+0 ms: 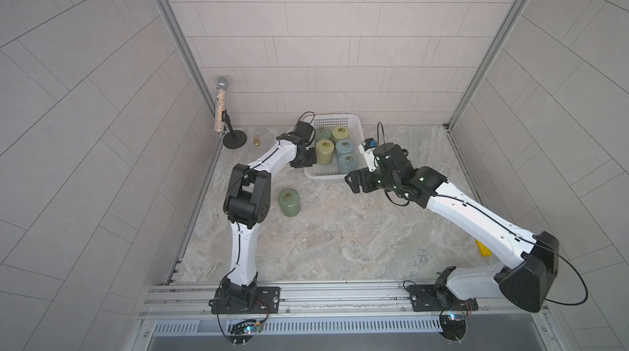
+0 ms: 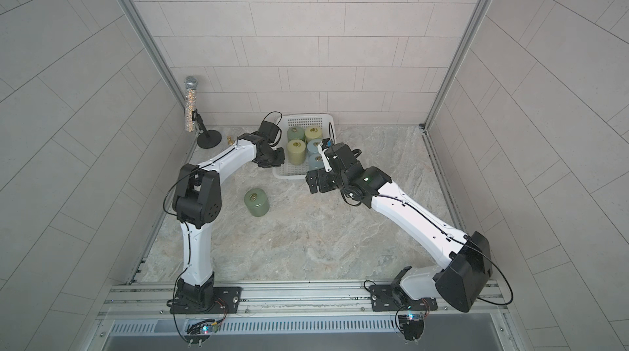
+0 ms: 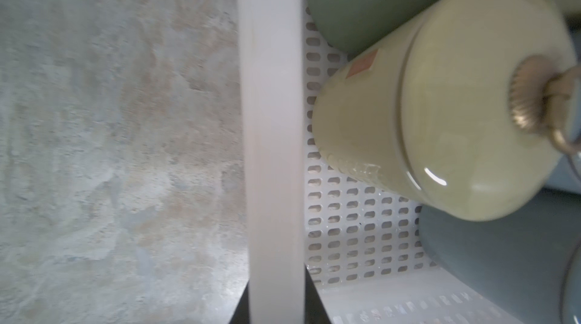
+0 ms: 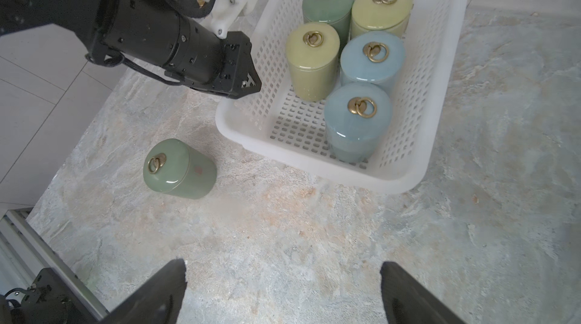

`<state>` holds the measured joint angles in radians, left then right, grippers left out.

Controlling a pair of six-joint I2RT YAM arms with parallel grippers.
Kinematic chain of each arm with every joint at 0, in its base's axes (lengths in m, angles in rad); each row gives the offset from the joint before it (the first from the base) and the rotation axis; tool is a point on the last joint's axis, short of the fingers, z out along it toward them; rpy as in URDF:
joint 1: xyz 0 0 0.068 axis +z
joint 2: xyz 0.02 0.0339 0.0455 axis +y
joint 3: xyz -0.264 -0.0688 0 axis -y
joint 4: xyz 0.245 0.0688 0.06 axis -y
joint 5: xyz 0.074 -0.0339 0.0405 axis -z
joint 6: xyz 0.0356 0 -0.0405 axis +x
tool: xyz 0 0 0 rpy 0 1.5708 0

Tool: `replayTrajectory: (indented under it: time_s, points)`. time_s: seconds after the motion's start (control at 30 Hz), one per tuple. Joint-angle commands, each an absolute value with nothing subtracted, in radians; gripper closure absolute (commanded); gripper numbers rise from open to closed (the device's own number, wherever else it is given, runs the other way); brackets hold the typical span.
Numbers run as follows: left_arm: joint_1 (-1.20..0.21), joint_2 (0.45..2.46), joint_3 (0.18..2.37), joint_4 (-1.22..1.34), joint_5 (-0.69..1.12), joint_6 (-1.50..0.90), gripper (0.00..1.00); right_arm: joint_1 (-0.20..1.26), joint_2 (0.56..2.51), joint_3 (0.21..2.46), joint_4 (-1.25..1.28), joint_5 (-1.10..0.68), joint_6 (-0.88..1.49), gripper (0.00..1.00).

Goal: Take the tea canister out of the basket
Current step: Move the basket to the center of the board, then pick up the tea canister from the basket.

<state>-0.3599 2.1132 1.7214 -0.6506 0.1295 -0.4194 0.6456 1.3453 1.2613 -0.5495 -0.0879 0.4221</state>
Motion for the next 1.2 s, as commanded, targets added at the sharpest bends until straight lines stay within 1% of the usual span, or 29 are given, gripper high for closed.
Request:
replayTrajectory:
  time_s: [0.0, 0.2, 0.4, 0.43, 0.47, 0.53, 0.63, 0.67, 0.7, 0.73, 0.77, 0.8, 1.07, 1.17]
  points:
    - [-0.426, 2.107, 1.639, -0.728, 0.172, -0.360, 0.96, 0.635, 1.311, 1.249, -0.563, -0.032, 0.444, 0.00]
    - [-0.442, 2.094, 1.597, -0.694, 0.170, -0.444, 0.96, 0.614, 1.342, 1.264, -0.594, 0.009, 0.475, 0.00]
    - [-0.449, 2.086, 1.574, -0.630, 0.174, -0.548, 0.96, 0.572, 1.424, 1.305, -0.624, 0.028, 0.505, 0.00]
    - [-0.448, 2.082, 1.569, -0.622, 0.178, -0.556, 0.93, 0.564, 1.443, 1.315, -0.632, 0.027, 0.506, 0.00]
    - [-0.448, 2.077, 1.565, -0.621, 0.181, -0.562, 0.85, 0.559, 1.460, 1.326, -0.638, 0.025, 0.503, 0.00]
    - [-0.448, 2.065, 1.563, -0.623, 0.187, -0.564, 0.77, 0.551, 1.498, 1.345, -0.645, 0.013, 0.497, 0.00]
    - [-0.445, 2.025, 1.558, -0.632, 0.175, -0.562, 0.49, 0.540, 1.560, 1.376, -0.663, 0.008, 0.507, 0.00]
    - [-0.446, 2.003, 1.556, -0.637, 0.160, -0.559, 0.38, 0.536, 1.582, 1.385, -0.667, 0.007, 0.512, 0.00]
    - [-0.441, 1.983, 1.554, -0.642, 0.155, -0.555, 0.31, 0.533, 1.598, 1.392, -0.671, 0.009, 0.512, 0.00]
    - [-0.435, 1.959, 1.553, -0.650, 0.153, -0.551, 0.16, 0.531, 1.617, 1.401, -0.676, 0.011, 0.512, 0.00]
    - [-0.428, 1.932, 1.552, -0.660, 0.153, -0.548, 0.03, 0.528, 1.637, 1.411, -0.678, 0.011, 0.510, 0.01]
    - [-0.422, 1.910, 1.551, -0.669, 0.152, -0.546, 0.00, 0.527, 1.655, 1.418, -0.684, 0.015, 0.509, 0.02]
    - [-0.383, 1.690, 1.497, -0.710, 0.146, -0.514, 0.00, 0.495, 1.807, 1.524, -0.756, 0.024, 0.499, 0.00]
    - [-0.367, 1.618, 1.450, -0.694, 0.184, -0.513, 0.00, 0.483, 1.870, 1.579, -0.789, 0.022, 0.496, 0.02]
